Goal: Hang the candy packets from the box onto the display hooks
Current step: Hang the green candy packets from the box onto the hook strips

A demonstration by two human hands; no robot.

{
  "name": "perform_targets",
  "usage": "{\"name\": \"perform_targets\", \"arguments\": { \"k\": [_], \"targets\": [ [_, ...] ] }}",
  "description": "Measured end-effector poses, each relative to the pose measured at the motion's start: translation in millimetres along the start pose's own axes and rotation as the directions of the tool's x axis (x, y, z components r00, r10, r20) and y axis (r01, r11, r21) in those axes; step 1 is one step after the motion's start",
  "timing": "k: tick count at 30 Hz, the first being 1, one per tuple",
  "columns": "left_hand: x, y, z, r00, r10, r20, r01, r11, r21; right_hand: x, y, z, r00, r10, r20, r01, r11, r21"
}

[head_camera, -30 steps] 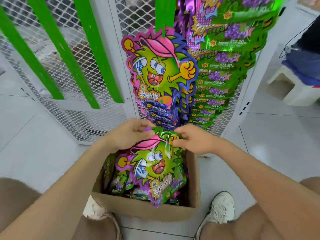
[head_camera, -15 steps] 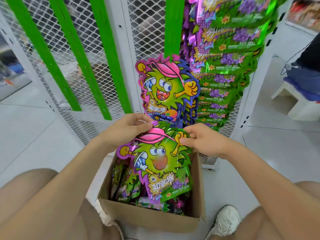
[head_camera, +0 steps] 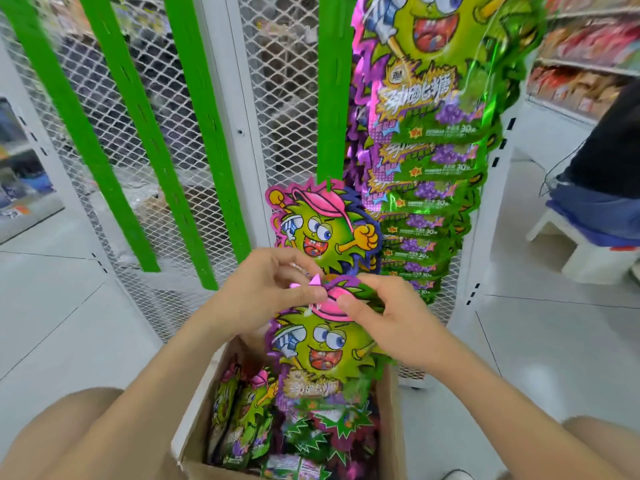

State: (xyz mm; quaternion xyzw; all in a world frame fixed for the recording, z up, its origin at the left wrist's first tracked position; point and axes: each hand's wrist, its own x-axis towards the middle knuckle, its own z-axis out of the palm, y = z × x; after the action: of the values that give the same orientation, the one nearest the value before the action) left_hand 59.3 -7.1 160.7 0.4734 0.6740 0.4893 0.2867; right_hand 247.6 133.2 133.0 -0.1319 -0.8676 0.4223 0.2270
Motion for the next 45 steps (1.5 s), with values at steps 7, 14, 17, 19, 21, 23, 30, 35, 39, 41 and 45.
{"name": "perform_targets", "arguments": {
  "k": [7, 14, 17, 19, 21, 23, 30, 35, 39, 41, 45],
  "targets": [
    [23, 104, 0, 0.969, 0.243, -0.055, -0.235, 0.965, 0.114, 19, -60, -76, 0.975, -0.135, -0.178, 0.099, 0.975, -0.199],
    [83, 235, 3, 0.673, 0.586, -0.452, -0.425, 0.806, 0.412, 65, -114, -165, 0.837, -0.260, -0.482, 0.123, 0.947, -0.296],
    [112, 284, -2, 0.633, 0.644, -0.430, -0.399, 0.747, 0.531, 89, -141, -198, 0.768, -0.314, -0.559, 0.175, 0.941, -0.289],
    [133, 308, -4, 0.682, 0.601, -0.417, -0.361, 0.772, 0.523, 106, -159, -218, 0.738, -0.361, -0.570, 0.191, 0.922, -0.337],
    [152, 325, -7, 0.743, 0.502, -0.443, -0.299, 0.841, 0.451, 121, -175, -236, 0.740, -0.425, -0.522, 0.196, 0.878, -0.437],
    [165, 335, -13, 0.767, 0.429, -0.477, -0.262, 0.888, 0.378, 136, -187, -252, 0.747, -0.473, -0.467, 0.203, 0.831, -0.517],
    [177, 354, -30, 0.824, 0.308, -0.476, -0.273, 0.951, 0.143, 177, -206, -281, 0.577, -0.592, -0.563, 0.190, 0.767, -0.612],
    [171, 372, -32, 0.874, 0.226, -0.430, -0.194, 0.974, 0.117, 200, -214, -291, 0.489, -0.610, -0.624, 0.183, 0.771, -0.610],
    [166, 377, -33, 0.934, 0.101, -0.342, -0.132, 0.989, -0.068, 210, -211, -295, 0.461, -0.608, -0.646, 0.204, 0.781, -0.590],
    [166, 378, -35, 0.952, 0.088, -0.292, -0.130, 0.983, -0.128, 211, -209, -294, 0.425, -0.622, -0.658, 0.226, 0.777, -0.588],
    [167, 378, -38, 0.964, 0.024, -0.267, -0.080, 0.976, -0.203, 213, -208, -295, 0.365, -0.647, -0.669, 0.241, 0.760, -0.604]
  ]
}}
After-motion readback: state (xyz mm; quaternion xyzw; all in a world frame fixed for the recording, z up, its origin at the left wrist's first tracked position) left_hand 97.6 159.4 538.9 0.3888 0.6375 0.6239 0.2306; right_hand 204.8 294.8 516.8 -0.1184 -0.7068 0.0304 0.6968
